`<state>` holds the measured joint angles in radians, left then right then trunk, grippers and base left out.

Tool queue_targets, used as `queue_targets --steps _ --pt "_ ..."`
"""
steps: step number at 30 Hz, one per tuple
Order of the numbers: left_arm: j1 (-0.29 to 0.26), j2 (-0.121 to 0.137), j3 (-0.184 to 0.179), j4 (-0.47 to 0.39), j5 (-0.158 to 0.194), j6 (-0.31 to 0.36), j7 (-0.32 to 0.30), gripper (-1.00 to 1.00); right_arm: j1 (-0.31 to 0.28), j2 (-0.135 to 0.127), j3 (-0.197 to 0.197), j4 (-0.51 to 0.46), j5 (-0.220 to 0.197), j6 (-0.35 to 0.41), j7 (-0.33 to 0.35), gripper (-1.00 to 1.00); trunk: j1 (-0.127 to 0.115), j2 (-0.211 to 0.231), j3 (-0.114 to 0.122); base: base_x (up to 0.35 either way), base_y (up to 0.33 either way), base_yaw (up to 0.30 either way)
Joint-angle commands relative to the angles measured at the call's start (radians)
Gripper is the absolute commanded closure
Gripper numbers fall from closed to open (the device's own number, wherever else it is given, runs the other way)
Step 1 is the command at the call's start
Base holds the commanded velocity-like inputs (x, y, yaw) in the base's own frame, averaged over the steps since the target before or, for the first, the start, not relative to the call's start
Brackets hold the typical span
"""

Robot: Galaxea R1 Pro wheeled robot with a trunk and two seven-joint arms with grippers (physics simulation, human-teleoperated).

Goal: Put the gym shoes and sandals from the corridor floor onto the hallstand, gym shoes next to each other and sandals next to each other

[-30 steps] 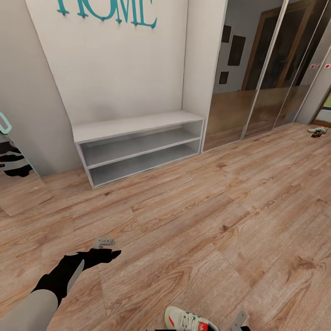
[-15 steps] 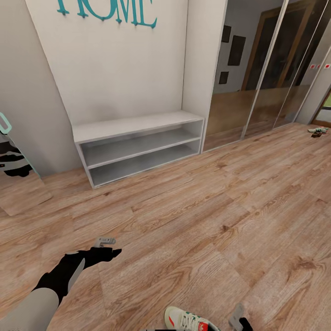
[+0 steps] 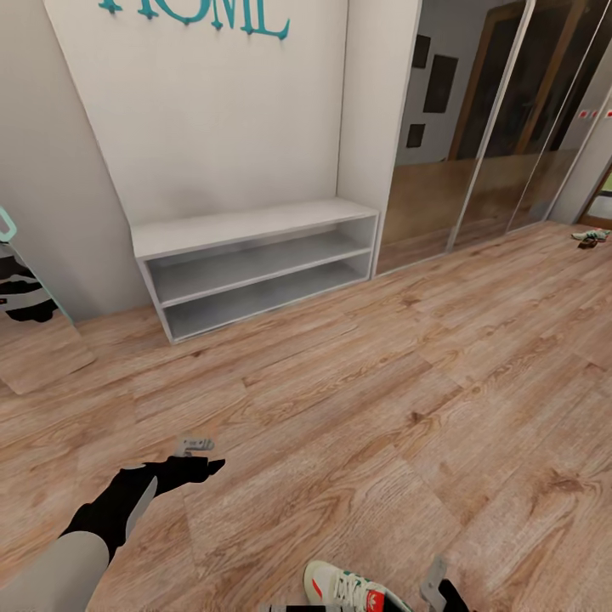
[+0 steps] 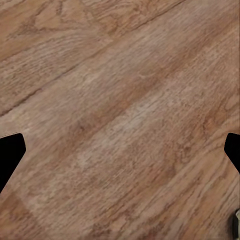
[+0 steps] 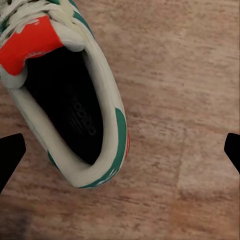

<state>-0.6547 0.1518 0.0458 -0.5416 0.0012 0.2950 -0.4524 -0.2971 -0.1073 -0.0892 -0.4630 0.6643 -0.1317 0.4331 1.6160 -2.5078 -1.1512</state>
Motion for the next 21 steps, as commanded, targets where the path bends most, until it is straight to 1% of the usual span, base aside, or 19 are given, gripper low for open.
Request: queue_targets --steps 1,11,21 --pt "0.000 -0.001 0.005 -0.001 0.000 0.009 -0.006 -1.00 0.000 0.001 -0.008 0.000 0.011 -0.013 0.007 -1.00 0.000 -0.001 -0.005 0.000 0.000 0.000" --pt "0.000 0.003 0.005 -0.002 0.000 0.009 -0.006 -1.00 0.000 0.000 -0.007 -0.001 0.013 -0.024 0.007 -1.00 0.005 -0.003 -0.043 0.000 0.000 0.000" --pt "0.000 0.005 0.005 -0.003 0.000 0.007 -0.007 -1.00 0.000 0.000 -0.010 -0.027 0.013 -0.025 0.006 -1.00 0.005 -0.003 -0.043 0.000 0.000 0.000"
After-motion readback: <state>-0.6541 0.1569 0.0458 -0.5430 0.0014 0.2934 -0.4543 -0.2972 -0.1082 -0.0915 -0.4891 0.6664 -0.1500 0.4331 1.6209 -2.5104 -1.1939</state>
